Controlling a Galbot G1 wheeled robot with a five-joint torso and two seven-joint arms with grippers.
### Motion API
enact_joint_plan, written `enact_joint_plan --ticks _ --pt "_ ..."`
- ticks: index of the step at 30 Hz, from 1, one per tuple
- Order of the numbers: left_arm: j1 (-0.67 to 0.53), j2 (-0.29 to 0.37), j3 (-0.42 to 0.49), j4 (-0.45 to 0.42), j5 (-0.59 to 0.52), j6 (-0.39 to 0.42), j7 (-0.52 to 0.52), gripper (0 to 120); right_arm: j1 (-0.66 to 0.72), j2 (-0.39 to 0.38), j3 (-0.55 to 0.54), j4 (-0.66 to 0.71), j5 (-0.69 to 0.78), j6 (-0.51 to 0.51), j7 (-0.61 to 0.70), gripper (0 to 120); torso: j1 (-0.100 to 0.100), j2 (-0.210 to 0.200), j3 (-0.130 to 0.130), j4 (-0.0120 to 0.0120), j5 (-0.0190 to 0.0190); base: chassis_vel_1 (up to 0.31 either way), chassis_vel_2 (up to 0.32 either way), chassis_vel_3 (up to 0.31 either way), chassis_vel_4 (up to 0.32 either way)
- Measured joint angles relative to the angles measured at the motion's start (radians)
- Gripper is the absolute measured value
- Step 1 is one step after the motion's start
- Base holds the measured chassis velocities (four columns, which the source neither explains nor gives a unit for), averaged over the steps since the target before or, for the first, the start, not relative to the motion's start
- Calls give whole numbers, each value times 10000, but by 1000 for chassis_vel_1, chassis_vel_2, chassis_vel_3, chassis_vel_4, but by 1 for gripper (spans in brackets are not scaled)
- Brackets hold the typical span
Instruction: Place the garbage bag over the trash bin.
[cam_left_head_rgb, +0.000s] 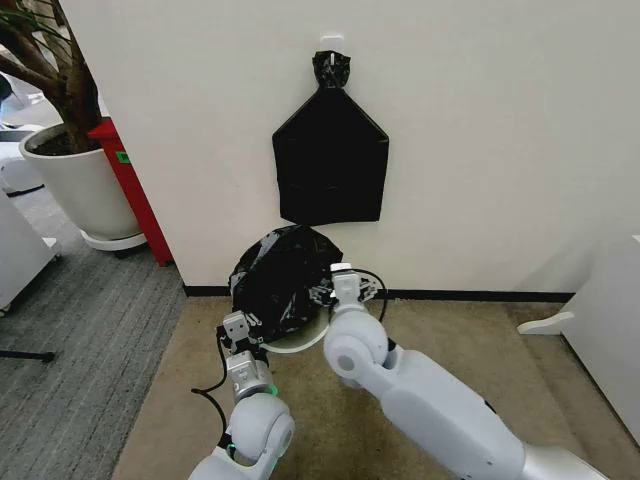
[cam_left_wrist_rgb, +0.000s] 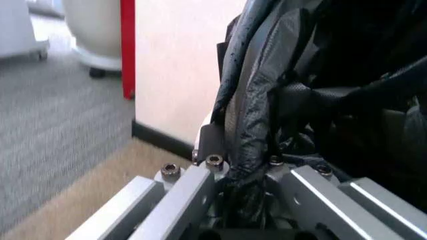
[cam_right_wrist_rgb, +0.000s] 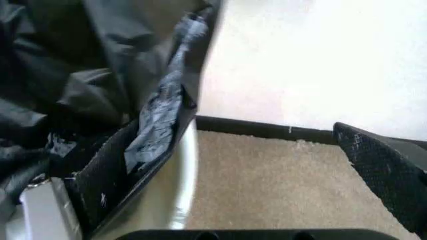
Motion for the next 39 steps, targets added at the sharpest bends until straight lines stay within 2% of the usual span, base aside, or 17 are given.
enact_joint_plan --ticks 1,7,9,15,24,33,39 --pt "-14 3 -4 -8 -100 27 -27 0 -31 -38 28 29 -17 -1 -20 100 0 0 0 0 0 0 0 0 0" --pt "-233 -71 -62 -588 -2288 755 -519 0 -420 -289 307 138 -401 -10 -416 100 0 0 0 0 1 0 0 0 0" --pt "-240 -76 -71 -623 -2404 792 -542 0 -439 -296 316 141 -418 -10 -430 100 0 0 0 0 1 0 0 0 0" --pt "-265 -46 -209 -1114 -3827 1197 -847 0 -797 -532 502 211 -773 24 -737 100 0 0 0 0 1 0 0 0 0" --pt "-224 8 -270 -1183 -4100 1260 -871 0 -831 -826 677 341 -816 30 -915 100 0 0 0 1 0 0 0 0 0" --pt "14 -1 -7 -721 -2673 1301 -816 0 -655 -815 619 532 -828 113 -980 100 0 1 0 3 2 0 0 0 0" --pt "174 -136 185 -680 -2277 1292 -660 0 -438 -562 334 421 -989 162 -1089 100 0 0 0 1 0 0 0 0 0"
